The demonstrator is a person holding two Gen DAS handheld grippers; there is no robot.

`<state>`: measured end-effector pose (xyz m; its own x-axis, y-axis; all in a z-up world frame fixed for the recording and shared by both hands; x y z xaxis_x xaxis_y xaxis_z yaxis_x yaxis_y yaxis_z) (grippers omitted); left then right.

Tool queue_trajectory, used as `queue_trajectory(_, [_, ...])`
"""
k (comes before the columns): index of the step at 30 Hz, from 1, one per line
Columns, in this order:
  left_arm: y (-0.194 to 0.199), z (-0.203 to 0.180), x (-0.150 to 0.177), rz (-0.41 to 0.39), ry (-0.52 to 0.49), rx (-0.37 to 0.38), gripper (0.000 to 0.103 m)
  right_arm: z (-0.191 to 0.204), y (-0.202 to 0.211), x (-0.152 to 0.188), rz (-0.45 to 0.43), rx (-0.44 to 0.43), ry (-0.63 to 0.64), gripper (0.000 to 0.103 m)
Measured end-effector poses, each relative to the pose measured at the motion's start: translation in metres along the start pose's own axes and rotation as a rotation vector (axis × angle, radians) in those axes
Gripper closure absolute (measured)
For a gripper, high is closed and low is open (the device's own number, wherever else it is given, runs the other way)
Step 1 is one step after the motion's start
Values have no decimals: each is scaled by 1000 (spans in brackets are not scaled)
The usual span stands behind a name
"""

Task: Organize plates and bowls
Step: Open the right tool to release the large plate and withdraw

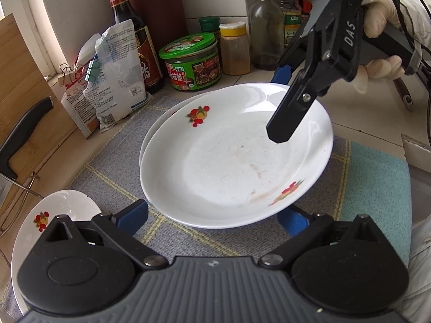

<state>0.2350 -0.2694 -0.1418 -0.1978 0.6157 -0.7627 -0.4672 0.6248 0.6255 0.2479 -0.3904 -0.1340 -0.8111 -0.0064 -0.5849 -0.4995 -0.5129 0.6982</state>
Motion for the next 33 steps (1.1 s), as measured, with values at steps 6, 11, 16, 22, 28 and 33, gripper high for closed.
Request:
queue_trajectory(6, [1,1,1,0,8,-7,2,2,1,1,1,18,9,0])
queue_trajectory(11, [1,1,1,-1,11,-5,2,4,4,2,0,31,9,0])
queue_trajectory(16, [0,3,2,-5,13,-3,2,6,6,3,2,48,17,0])
queue_trajectory(22, [0,4,3,-3,18,-3,1,7,11,4,-1,70,20,0])
queue_trajectory(28, [0,2,3,-5,20,-1,1,7,14,6,-2,85,23,0])
queue_trajectory(33, [2,1,1,-12,25,-6,1,10,14,9,10,112,53,0])
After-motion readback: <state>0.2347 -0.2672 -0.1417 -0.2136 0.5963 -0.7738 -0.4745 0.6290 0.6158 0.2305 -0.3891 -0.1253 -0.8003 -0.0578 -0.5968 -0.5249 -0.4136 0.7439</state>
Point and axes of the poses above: each gripper's, at about its wrist camera, not at the fingertips, and y roughly against the way its jaws point, z to its left, x to its underside, the point moved 9 cm from there along -y, roughly the way its jaws point, and after that the axes turned 10 degrees about -z, right-handed, at the moved point
